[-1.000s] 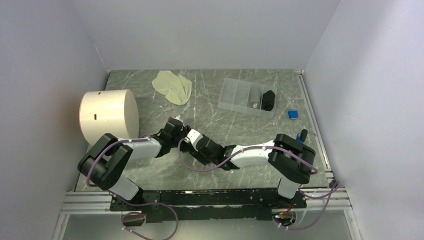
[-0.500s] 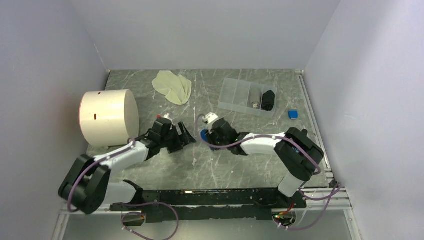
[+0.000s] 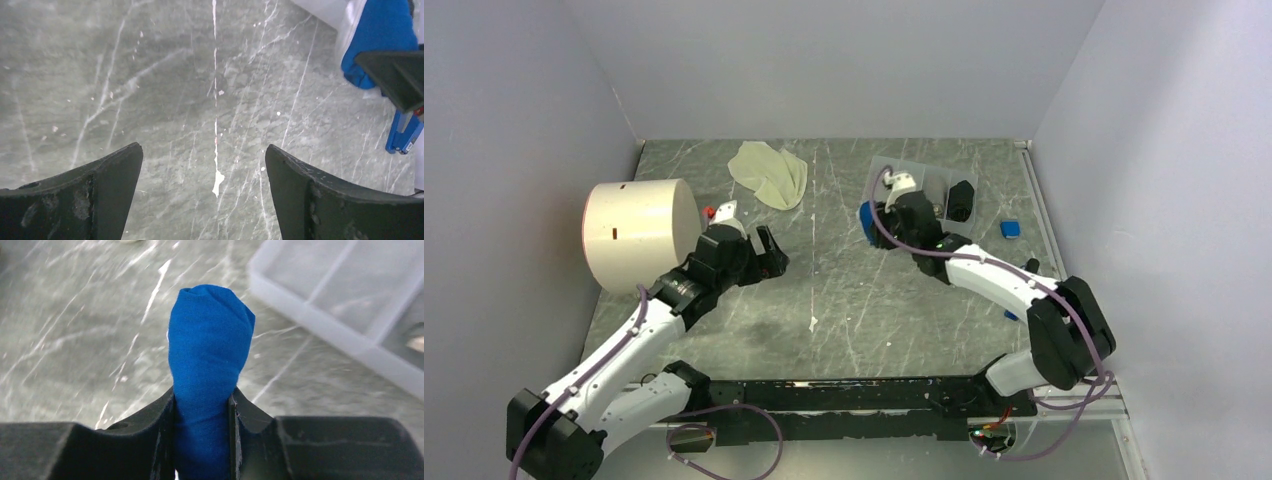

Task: Roll the underwear
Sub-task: Pick up the underwear from the center of the board, then place the underwear in the storage box.

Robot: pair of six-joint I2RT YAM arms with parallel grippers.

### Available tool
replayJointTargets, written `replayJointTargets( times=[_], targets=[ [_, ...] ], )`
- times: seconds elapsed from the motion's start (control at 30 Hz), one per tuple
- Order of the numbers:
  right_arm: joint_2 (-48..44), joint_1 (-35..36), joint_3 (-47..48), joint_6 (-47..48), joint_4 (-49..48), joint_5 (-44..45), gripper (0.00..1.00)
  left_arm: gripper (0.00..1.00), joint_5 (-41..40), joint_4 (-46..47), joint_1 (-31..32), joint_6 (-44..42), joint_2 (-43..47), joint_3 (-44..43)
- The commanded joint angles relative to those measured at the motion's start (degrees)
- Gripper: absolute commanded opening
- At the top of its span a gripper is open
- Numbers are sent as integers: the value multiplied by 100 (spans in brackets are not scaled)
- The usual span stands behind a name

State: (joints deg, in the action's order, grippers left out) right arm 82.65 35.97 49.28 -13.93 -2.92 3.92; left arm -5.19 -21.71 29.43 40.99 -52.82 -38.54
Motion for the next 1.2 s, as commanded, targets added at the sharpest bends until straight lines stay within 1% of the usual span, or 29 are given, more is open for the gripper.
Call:
replayJointTargets(
  times=[0.0, 0.07, 0.13, 0.23, 0.37, 0.47, 0.67, 0.77, 1.03, 1.13, 1.17],
  targets=[
    [-219, -581, 475, -198, 250, 519, 0, 98, -384, -807, -25, -719, 144, -630],
    [-206, -854, 659, -227, 479, 847, 0, 98, -395, -973, -20, -880, 140, -822],
    [-178, -1127, 806, -231, 511, 1043, 0, 98, -511, -1095, -16, -1037, 176, -917],
    [18, -1483, 1106, -262, 535, 1158, 0, 98, -715, -1391, -17, -1216, 233, -1119],
    [554, -1724, 1653, -365, 593, 1196, 0, 98, -960, -1637, -21, -1390, 281, -1328],
    [1016, -1774, 2046, -440, 615, 1152, 0, 98, -992, -1614, -16, -1409, 286, -1318],
    [2012, -1781, 2922, -544, 941, 1649, 0, 98, -936, -1590, -21, -1334, 358, -1234],
    [2348, -1784, 3141, -510, 944, 1661, 0, 98, -1002, -1625, -16, -1448, 449, -1188],
    [3311, -1786, 3685, -830, 1034, 1580, 0, 98, -1085, -1534, -23, -1588, 630, -983],
    [3742, -1786, 4001, -1048, 1226, 1639, 9, 98, -1096, -1539, -22, -1590, 573, -983],
    [3887, -1784, 4138, -1089, 1342, 1697, 10, 98, -1109, -1558, -19, -1584, 545, -994]
  ],
)
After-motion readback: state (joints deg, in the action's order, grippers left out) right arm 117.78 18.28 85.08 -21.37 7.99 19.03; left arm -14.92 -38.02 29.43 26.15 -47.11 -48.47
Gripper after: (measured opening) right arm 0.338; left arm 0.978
